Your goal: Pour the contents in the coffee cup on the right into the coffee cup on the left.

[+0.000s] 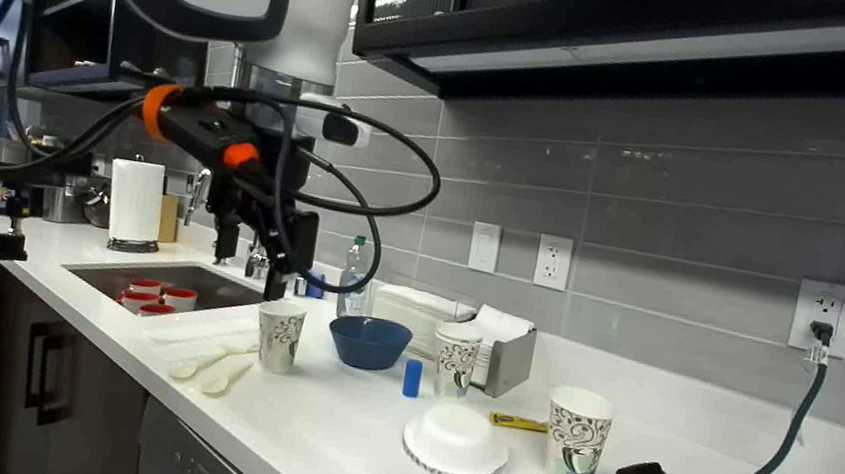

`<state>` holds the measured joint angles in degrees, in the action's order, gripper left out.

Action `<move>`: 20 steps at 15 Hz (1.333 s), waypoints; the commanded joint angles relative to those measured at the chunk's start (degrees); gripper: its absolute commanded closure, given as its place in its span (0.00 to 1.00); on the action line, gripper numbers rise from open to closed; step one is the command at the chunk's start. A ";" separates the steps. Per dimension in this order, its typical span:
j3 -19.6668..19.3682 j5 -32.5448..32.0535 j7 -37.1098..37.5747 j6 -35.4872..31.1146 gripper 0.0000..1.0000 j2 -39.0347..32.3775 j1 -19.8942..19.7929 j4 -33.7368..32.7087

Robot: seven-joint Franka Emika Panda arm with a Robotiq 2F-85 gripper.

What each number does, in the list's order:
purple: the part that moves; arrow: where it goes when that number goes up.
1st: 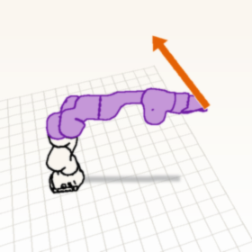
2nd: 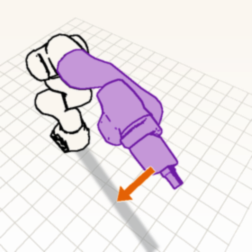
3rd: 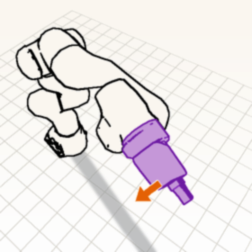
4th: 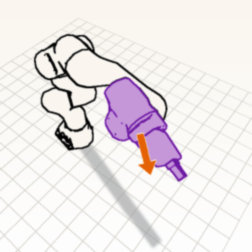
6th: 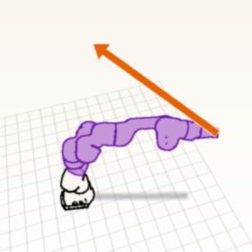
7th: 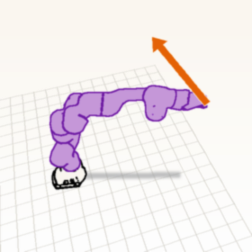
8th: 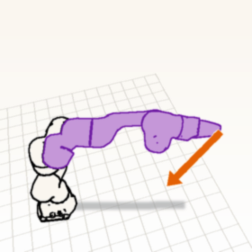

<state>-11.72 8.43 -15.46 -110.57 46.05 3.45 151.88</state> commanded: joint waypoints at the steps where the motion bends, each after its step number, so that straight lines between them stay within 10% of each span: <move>1: 0.76 0.62 -0.57 0.23 0.00 -0.18 -0.94 -0.14; 8: 0.76 0.62 -0.57 0.23 0.00 -0.18 -0.94 -0.14; 11: 4.01 -0.08 3.50 -9.66 0.00 -5.39 -1.39 -3.78; 15: 6.17 -3.39 7.57 -24.27 0.00 -17.89 -3.38 -14.70; 20: 1.05 -0.39 2.26 -21.25 0.00 -32.69 -3.27 -31.49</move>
<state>-7.49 5.24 -9.39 -135.24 23.14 -0.02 131.63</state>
